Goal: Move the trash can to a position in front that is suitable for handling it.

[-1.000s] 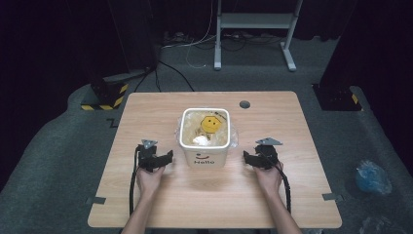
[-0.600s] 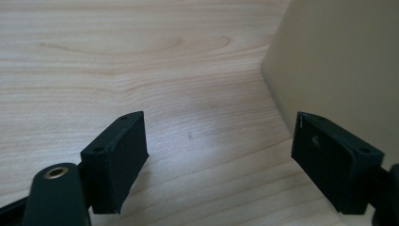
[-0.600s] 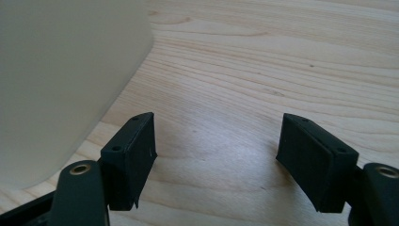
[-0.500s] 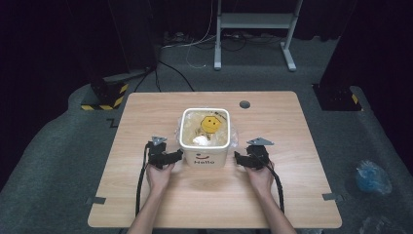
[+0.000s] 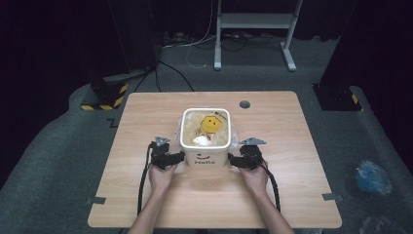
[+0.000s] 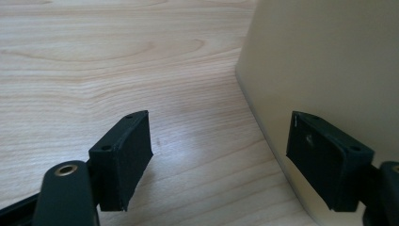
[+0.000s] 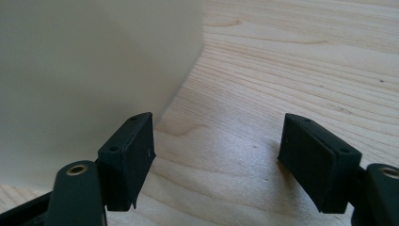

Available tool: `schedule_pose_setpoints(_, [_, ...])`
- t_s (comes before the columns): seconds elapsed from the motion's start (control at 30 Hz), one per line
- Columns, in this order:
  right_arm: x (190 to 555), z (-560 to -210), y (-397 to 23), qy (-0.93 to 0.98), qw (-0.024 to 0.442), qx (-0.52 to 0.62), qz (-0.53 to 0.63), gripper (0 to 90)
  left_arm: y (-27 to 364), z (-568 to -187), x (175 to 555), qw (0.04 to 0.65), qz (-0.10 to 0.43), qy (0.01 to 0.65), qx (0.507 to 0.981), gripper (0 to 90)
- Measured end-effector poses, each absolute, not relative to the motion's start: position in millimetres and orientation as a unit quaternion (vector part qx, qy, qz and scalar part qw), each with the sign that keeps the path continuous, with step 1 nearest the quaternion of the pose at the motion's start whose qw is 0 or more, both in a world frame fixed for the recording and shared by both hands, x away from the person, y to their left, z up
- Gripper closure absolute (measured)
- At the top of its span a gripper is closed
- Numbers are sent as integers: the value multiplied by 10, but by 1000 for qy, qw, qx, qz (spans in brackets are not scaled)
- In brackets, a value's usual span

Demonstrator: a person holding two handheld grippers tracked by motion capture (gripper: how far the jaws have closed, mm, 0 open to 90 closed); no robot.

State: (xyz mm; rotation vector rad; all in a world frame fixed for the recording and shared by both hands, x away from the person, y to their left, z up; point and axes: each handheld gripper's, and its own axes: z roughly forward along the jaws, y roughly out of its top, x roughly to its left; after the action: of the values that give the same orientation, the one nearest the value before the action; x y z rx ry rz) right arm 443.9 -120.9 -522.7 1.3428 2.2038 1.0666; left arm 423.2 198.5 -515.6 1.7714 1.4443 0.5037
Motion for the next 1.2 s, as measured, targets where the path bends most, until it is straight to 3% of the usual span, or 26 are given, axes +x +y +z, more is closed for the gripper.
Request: schedule_pose_setpoints(1.2, [4164, -5213, -1707, 773, 183, 472, 382, 299, 1478, -5090, 4110, 377, 209, 514, 742, 250])
